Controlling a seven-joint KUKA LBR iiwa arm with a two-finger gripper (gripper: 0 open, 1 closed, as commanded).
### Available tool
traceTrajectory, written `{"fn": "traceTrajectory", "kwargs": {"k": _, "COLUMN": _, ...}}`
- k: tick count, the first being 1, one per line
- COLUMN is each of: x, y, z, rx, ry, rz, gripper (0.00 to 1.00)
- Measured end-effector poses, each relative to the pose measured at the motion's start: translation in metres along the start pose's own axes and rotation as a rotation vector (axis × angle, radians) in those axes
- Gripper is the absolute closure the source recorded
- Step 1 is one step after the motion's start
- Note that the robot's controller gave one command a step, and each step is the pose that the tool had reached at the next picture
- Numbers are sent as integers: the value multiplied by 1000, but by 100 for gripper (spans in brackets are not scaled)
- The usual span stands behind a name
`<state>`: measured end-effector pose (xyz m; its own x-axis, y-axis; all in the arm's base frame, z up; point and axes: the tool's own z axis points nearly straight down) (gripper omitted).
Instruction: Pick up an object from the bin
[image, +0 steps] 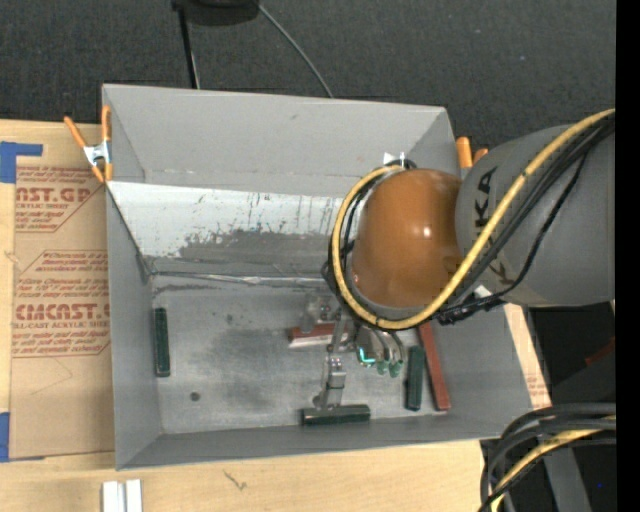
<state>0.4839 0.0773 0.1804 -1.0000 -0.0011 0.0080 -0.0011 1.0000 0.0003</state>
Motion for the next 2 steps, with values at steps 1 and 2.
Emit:
{"fn": "traceTrajectory", "kwargs": {"k": 1, "x": -2, "y": 0, "z": -4, "rx": -1, "ry": -8, "rz": 1, "gripper": 0}}
{"fn": "traceTrajectory", "kwargs": {"k": 2, "x": -50, "y": -46, "z": 59, "rx": 1, "ry": -14, "rz": -125, "gripper": 0}}
